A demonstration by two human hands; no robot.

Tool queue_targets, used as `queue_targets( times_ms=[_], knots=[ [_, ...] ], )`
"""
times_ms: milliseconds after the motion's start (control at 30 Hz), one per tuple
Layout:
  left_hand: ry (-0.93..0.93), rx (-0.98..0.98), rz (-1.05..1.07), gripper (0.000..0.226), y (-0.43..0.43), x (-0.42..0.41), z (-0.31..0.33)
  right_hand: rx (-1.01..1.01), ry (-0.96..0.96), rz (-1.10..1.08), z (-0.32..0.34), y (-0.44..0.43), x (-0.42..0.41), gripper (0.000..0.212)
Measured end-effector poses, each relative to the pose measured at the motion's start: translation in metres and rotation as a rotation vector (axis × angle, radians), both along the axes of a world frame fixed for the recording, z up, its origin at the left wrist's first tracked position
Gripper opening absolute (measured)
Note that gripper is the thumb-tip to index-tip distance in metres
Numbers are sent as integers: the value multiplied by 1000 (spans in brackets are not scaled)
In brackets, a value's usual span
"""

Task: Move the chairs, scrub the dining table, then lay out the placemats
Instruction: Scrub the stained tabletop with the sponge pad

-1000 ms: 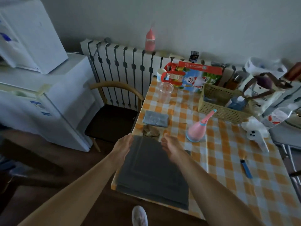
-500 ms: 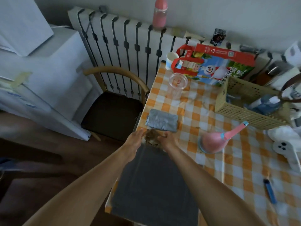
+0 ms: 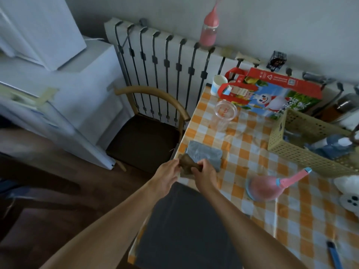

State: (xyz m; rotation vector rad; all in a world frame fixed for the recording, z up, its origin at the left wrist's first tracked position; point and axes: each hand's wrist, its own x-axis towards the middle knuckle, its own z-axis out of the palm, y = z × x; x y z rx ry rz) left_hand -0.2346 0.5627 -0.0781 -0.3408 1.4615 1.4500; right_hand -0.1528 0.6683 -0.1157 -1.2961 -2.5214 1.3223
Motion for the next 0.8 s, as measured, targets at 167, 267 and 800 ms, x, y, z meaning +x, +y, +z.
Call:
queue_targets(
  times_ms=[167,267,800],
  knots=[
    [33,135,180,30,-27,-22,33,45,245,154,43,-39,-29,15],
    [110,146,268,20,-62,-34,59,112,297,305,61,-70,-46,22],
    [360,254,713,21,-379,-1,125,-1234,252,108,144,-358,-70,41]
  ],
)
